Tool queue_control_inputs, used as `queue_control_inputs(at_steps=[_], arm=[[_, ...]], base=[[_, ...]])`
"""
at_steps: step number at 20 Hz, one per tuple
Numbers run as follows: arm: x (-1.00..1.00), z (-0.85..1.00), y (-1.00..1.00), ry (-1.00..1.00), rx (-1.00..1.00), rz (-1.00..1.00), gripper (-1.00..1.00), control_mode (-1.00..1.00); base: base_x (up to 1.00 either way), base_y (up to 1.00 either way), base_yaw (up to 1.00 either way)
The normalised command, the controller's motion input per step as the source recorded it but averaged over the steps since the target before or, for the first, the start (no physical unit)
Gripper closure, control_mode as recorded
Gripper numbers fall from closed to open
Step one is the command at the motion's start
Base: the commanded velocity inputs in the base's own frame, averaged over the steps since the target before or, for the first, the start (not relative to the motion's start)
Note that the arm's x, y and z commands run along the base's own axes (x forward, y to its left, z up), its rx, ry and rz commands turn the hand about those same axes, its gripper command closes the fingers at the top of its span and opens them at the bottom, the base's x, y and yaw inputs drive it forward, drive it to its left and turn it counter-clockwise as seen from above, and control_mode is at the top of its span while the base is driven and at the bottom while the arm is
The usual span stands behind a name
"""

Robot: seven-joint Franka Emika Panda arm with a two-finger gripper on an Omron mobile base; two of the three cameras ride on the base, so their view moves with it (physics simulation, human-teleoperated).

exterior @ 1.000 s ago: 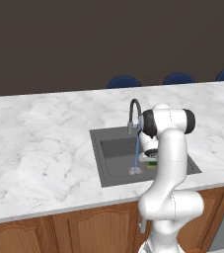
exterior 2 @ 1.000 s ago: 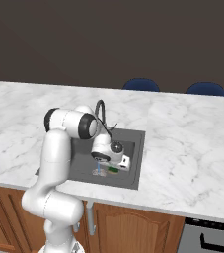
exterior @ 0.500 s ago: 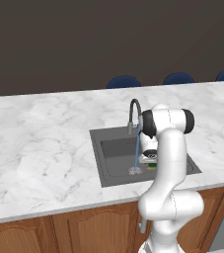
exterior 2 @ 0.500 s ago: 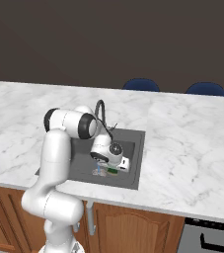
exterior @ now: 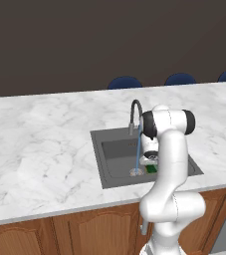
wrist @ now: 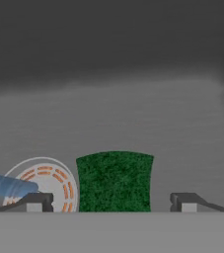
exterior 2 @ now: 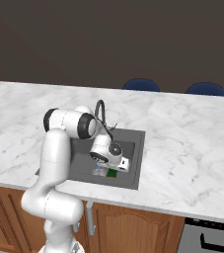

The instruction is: Soak the sponge with water for a few seconds and then drop it inside the sink.

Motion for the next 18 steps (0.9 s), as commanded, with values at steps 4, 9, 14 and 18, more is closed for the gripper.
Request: queue_control_inputs(at_steps=[4,9,14,18], arm=[[0.02,0.04,-0.08,0.00,0.00,0.01,-1.00,-1.00],[0.03,0.39,-0.17,0.00,0.00,0.01,-1.00,-1.00],[-0.06,0.64,-0.14,0.00,0.00,0.00,-1.00,-1.00],[-0.10,0.69,0.00,-0.02,0.01,0.00,-1.00,-1.00]], base=[[0.00,0.00,0.00],[0.00,0.00,0.00],[0.00,0.00,0.00],[0.00,0.00,0.00]])
